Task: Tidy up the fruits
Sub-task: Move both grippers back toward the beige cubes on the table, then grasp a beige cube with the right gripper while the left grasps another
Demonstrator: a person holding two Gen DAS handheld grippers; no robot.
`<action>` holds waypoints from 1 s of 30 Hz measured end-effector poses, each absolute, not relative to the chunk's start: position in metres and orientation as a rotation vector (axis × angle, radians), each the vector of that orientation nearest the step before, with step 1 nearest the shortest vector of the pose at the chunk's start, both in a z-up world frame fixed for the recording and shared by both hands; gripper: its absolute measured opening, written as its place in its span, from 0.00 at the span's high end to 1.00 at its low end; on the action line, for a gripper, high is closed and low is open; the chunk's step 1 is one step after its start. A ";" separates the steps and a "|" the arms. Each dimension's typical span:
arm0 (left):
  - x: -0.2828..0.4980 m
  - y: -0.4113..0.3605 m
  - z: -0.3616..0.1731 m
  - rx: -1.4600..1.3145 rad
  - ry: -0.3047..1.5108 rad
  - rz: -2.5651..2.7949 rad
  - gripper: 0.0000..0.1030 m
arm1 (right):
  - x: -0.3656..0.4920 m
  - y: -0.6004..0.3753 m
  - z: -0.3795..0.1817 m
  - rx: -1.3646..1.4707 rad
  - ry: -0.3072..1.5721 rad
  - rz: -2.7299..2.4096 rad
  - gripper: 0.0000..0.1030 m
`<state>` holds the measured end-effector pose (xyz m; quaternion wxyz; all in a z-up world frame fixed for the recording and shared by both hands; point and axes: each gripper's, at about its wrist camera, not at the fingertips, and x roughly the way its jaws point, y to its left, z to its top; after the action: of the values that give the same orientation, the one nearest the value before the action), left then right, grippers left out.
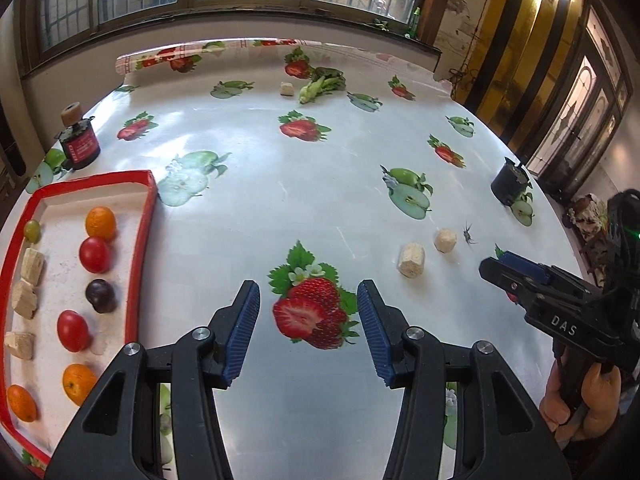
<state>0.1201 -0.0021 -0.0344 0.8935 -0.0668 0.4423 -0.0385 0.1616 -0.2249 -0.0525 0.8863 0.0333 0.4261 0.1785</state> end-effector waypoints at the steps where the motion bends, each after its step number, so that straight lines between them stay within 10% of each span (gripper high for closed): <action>1: 0.122 -0.007 -0.038 -0.133 0.928 -0.087 0.53 | 0.166 -0.226 -0.056 0.072 0.894 0.371 0.51; 23: 0.187 -0.103 -0.085 -0.032 1.039 -0.224 0.53 | 0.201 -0.273 -0.059 0.176 0.865 0.315 0.73; 25: 0.189 -0.107 -0.086 0.006 1.015 -0.203 0.79 | 0.197 -0.277 -0.058 0.186 0.865 0.310 0.73; 30: 0.182 -0.095 -0.081 -0.002 1.001 -0.196 0.79 | 0.192 -0.273 -0.059 0.195 0.869 0.321 0.73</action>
<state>0.1817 -0.0947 -0.0812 0.8728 -0.0012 0.4791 -0.0937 0.1919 -0.2727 -0.0587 0.8899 0.0938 0.4186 0.1548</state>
